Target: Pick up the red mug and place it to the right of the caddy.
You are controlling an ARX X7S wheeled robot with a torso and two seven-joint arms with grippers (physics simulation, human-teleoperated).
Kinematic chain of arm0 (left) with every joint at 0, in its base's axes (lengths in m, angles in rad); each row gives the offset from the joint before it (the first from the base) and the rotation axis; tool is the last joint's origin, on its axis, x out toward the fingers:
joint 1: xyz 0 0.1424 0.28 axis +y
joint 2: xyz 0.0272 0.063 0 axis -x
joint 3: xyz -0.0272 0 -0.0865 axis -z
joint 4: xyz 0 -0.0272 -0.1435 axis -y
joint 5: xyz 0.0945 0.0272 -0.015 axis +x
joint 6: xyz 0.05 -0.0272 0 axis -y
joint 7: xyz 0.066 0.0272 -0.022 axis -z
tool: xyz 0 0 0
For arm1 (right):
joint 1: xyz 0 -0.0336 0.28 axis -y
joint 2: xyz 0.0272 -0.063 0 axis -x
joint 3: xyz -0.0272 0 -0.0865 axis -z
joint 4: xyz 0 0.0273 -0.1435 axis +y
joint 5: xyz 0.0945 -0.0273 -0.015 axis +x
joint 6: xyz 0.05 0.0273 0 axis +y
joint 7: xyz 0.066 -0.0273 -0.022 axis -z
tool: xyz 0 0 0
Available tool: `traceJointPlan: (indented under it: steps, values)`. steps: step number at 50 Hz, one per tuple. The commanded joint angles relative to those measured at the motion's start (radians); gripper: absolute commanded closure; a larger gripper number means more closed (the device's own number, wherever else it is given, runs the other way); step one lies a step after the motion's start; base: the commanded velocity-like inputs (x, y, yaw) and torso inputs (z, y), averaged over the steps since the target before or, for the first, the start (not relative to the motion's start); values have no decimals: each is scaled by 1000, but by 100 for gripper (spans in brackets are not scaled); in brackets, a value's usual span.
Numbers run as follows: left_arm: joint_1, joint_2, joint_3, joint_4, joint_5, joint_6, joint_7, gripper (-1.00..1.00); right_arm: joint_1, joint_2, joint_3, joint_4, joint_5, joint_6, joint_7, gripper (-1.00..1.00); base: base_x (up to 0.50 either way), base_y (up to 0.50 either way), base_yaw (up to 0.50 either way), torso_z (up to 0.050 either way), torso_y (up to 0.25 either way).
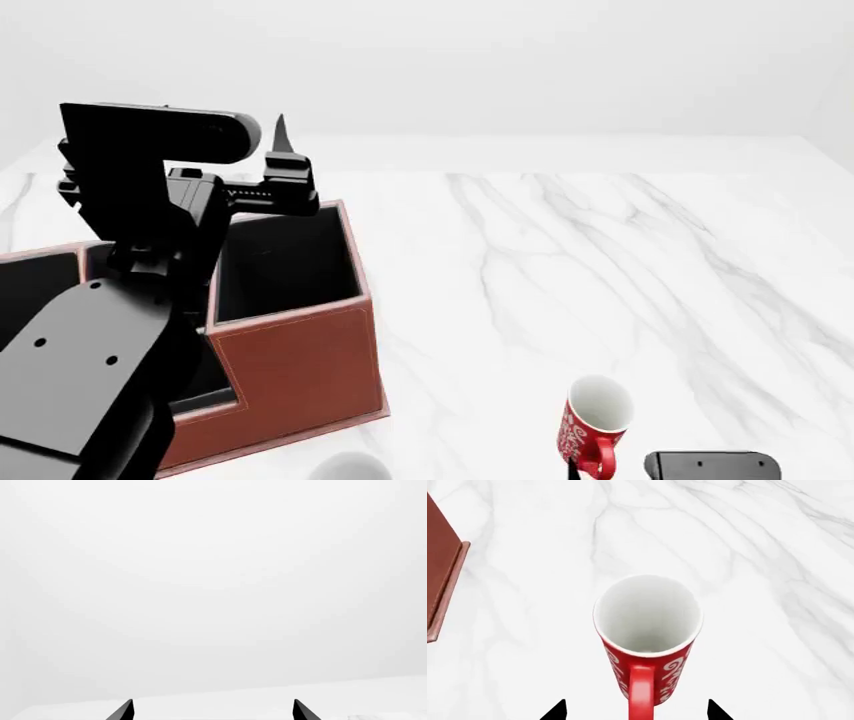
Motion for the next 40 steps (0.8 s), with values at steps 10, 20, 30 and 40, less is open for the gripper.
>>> traceJointPlan:
  steps: [10,20,30,40]
  values:
    - [4,-6,-4,-4,-9,9,-7,-100,69,-16,-41,190,-15,-66,-46,-100,0,0,0,0,0]
    - [6,-7,-1,-11,-12,15,-11,-100,73,-19,-39,215,-12,-67,-41,-100,0,0,0,0,0]
    - [9,-10,2,-12,-15,19,-14,-100,71,-19,-39,223,-22,-79,-28,100,0,0,0,0,0]
    - [12,-13,7,-15,-18,24,-17,-100,70,-15,-50,223,-33,-87,-18,100,0,0,0,0,0]
